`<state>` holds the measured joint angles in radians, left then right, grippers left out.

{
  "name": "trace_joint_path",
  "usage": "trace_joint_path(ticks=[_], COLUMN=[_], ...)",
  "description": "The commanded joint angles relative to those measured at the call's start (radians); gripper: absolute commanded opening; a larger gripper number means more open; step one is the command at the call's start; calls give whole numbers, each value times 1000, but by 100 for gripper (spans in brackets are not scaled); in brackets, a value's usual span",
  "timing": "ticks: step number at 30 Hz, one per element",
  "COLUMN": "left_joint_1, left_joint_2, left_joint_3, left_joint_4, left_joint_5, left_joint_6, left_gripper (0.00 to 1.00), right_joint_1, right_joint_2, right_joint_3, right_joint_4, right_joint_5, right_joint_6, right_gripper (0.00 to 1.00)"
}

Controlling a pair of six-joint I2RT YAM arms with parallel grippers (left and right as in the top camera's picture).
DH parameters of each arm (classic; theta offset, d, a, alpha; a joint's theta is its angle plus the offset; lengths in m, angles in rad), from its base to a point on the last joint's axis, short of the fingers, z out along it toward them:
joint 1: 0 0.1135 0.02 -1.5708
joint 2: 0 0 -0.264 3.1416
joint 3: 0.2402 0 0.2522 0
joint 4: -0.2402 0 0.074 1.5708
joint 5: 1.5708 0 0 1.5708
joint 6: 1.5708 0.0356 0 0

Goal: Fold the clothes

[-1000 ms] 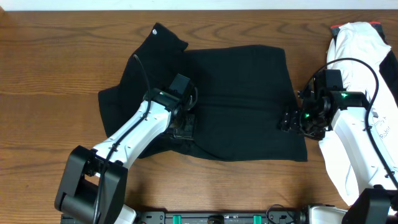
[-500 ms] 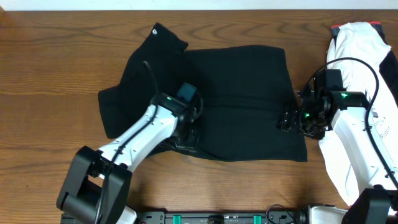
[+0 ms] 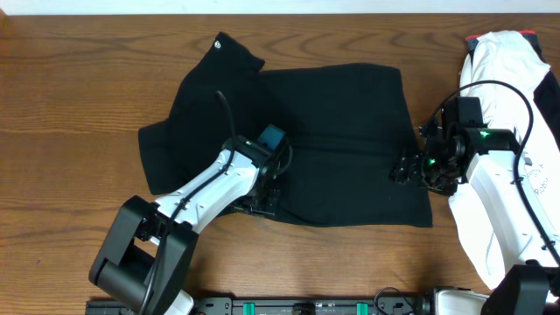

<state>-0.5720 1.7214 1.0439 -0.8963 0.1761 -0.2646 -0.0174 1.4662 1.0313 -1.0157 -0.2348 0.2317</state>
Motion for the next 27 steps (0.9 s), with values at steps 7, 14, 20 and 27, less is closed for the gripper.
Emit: trace_joint_path(ticks=[7,14,20,27], left_joint_1=[7,23,26,51], left_joint_2=[-2,-2,-2,-3], left_joint_3=[127,127,127,127], left_joint_4=[21,115,104,-22], left_joint_5=[-113,-133,-133,-133], left_joint_6=[65,115,114,34], left_gripper=[6,6,47,60], right_joint_1=[-10,-10,-10,-10], right_joint_2=[6,6,6,6], right_joint_3=[-2,-2,-2,-2], right_joint_4=[2,1,-6,-9], right_joint_5=[2,2,2,2], right_joint_6=[15,15,15,15], right_gripper=[73,73,73,73])
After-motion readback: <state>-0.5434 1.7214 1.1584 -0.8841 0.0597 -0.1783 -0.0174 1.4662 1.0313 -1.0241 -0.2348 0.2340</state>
